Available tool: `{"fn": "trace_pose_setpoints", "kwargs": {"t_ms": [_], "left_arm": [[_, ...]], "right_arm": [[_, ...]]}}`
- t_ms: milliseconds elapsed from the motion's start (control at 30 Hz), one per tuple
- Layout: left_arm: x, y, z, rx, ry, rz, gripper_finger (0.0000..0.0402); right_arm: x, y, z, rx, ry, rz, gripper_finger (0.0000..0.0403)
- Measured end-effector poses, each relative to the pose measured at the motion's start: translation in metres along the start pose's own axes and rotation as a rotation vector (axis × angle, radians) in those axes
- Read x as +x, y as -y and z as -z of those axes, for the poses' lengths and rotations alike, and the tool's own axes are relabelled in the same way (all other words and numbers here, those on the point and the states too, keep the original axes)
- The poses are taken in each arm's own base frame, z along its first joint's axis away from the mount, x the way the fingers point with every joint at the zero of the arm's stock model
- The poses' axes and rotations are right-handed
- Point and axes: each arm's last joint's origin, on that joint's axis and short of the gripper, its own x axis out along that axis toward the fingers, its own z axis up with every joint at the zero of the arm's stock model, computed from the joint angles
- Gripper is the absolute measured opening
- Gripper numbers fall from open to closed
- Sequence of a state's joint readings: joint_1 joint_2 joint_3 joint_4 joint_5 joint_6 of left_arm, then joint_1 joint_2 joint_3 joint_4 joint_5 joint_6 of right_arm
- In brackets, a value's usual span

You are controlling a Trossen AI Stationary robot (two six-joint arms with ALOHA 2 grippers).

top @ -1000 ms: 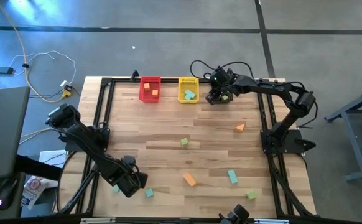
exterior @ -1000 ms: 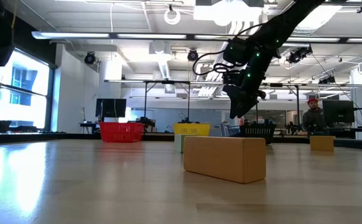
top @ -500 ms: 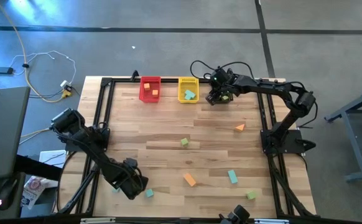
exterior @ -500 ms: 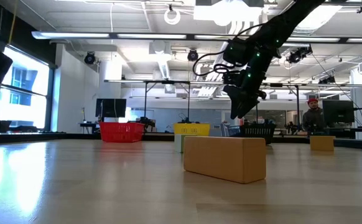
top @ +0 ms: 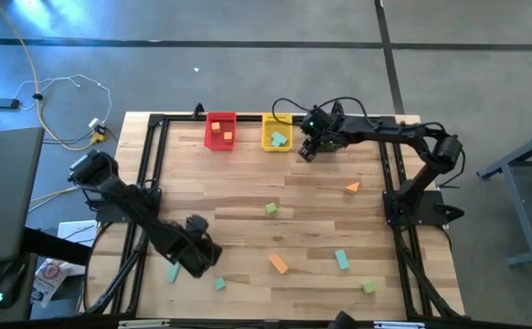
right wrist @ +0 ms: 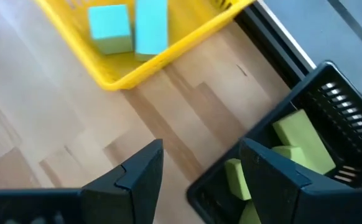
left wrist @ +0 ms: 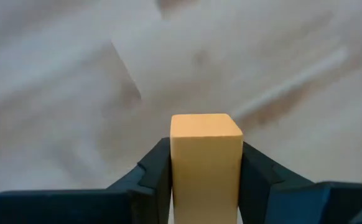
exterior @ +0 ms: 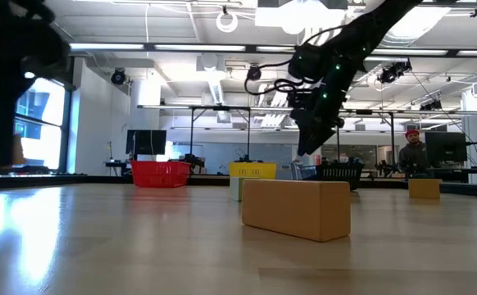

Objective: Sort & place blocks by color
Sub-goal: Put the orange block into the red bin

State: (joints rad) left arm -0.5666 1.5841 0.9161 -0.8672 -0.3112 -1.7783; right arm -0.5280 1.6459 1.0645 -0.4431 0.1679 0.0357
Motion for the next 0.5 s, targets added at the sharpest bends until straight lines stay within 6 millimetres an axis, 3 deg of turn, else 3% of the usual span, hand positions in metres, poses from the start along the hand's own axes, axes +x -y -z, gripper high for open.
{"fn": "trace_pose_setpoints", "kwargs": {"t_ms": [267, 500], "left_arm": [[-0.024, -0.017, -0.057, 0.086, 0.201, -0.007, 0.0104], [-0.027, -0.028, -0.101, 0.191, 0.279, -0.071, 0.0105]], "right_arm": [[-0.007, -0.035, 0.002, -0.092, 0.021, 0.007, 0.0199], [-0.016, -0.07, 0.008, -0.166, 0.036, -0.053, 0.0199]]}}
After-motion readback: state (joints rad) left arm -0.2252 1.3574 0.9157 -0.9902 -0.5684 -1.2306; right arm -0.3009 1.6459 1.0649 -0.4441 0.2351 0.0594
